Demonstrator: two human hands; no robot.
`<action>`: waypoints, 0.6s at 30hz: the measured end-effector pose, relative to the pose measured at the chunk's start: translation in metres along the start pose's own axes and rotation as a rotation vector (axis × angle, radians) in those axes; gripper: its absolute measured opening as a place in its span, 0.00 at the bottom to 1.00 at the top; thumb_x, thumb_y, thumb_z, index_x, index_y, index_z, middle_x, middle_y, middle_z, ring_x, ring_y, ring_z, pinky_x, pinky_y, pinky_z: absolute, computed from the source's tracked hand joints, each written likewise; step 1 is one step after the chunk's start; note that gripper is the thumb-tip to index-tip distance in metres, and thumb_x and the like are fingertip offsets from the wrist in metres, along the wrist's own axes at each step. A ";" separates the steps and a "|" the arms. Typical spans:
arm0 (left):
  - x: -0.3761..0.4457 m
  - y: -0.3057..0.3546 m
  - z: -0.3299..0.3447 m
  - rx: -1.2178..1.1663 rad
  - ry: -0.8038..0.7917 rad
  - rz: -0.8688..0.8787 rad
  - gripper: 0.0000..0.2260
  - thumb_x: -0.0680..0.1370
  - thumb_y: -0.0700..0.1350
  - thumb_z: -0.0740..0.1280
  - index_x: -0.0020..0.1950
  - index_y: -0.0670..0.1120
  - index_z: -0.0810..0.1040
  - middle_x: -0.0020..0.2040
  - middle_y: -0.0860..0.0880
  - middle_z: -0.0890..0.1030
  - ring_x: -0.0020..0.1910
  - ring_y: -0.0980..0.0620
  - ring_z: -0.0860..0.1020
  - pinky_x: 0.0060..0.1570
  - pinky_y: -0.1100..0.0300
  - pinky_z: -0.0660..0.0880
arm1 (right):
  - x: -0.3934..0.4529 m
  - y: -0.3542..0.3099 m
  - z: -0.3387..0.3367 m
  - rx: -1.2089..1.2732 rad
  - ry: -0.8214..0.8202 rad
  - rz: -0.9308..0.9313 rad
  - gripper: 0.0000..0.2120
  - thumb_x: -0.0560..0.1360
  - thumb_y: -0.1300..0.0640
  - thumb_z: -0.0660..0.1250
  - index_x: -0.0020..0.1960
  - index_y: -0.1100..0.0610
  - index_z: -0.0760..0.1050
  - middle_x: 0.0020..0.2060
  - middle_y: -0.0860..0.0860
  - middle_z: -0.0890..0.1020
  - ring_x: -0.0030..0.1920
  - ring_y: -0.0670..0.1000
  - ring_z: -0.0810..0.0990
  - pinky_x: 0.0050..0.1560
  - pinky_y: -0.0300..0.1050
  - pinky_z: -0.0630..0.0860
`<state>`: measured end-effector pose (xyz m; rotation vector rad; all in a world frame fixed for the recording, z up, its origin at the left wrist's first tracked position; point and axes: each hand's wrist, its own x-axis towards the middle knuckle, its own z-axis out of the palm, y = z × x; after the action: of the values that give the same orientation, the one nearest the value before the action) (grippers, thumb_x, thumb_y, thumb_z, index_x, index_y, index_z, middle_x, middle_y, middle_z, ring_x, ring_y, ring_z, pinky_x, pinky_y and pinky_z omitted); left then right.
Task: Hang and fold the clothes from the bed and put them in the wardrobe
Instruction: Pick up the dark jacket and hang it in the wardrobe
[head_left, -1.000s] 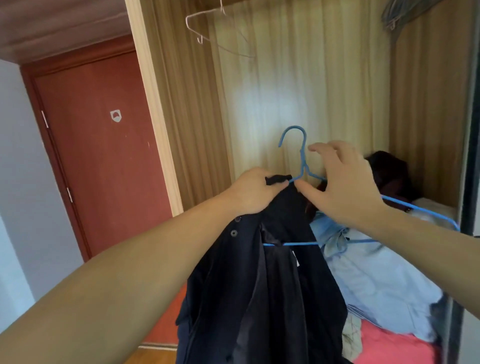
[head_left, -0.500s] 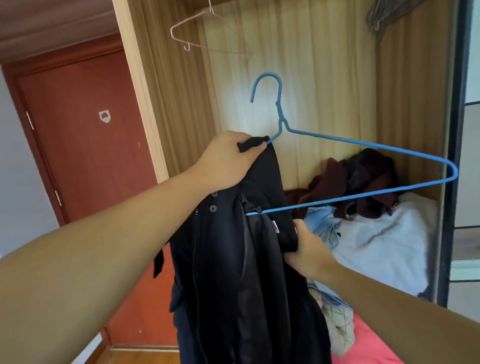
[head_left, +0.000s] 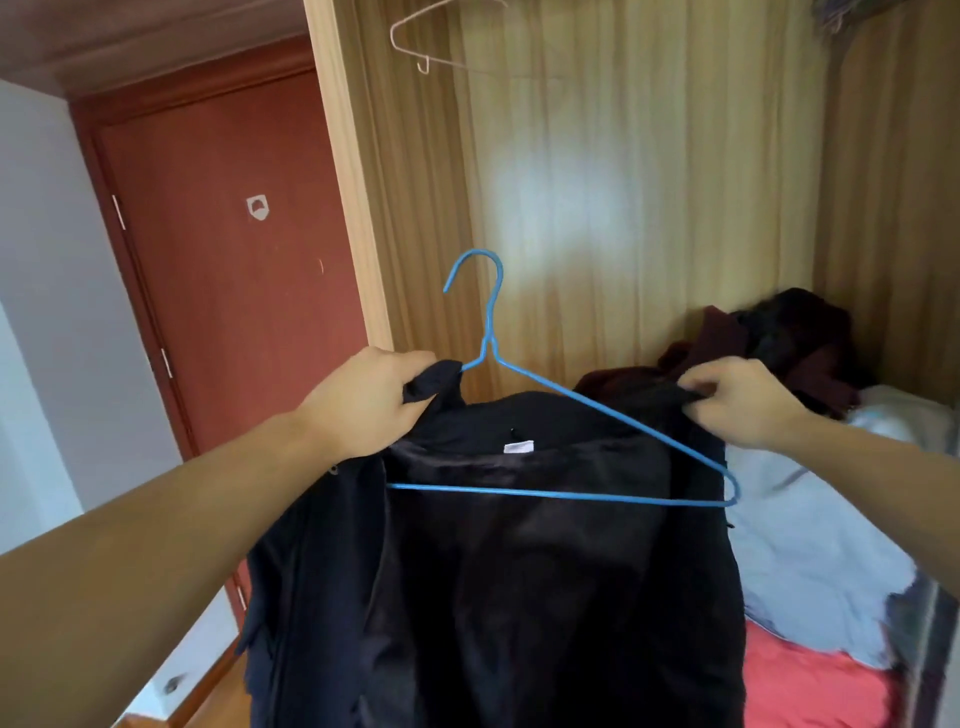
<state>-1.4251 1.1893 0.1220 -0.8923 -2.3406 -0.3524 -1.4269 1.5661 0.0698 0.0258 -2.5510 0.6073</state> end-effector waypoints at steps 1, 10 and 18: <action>0.001 -0.003 0.003 0.080 -0.006 -0.029 0.11 0.78 0.40 0.64 0.37 0.50 0.70 0.27 0.53 0.70 0.27 0.52 0.69 0.30 0.58 0.65 | 0.002 -0.010 -0.008 -0.043 -0.013 -0.007 0.04 0.69 0.59 0.68 0.35 0.54 0.78 0.34 0.51 0.81 0.42 0.56 0.80 0.46 0.50 0.77; 0.013 0.004 0.016 0.352 0.059 -0.270 0.07 0.80 0.47 0.61 0.43 0.49 0.70 0.37 0.48 0.72 0.35 0.43 0.69 0.36 0.55 0.64 | 0.011 -0.082 -0.033 -0.562 -0.064 -0.010 0.07 0.74 0.52 0.60 0.47 0.53 0.73 0.44 0.52 0.78 0.43 0.57 0.75 0.39 0.44 0.70; 0.019 0.007 -0.002 0.432 0.057 -0.182 0.03 0.75 0.42 0.63 0.44 0.49 0.70 0.44 0.47 0.79 0.38 0.42 0.72 0.37 0.55 0.64 | 0.008 -0.089 -0.064 -0.859 -0.217 -0.182 0.13 0.71 0.55 0.63 0.54 0.52 0.78 0.47 0.52 0.80 0.48 0.57 0.80 0.40 0.43 0.74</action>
<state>-1.4310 1.2039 0.1354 -0.4583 -2.3215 0.0588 -1.3917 1.5140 0.1597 0.0229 -2.7622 -0.6084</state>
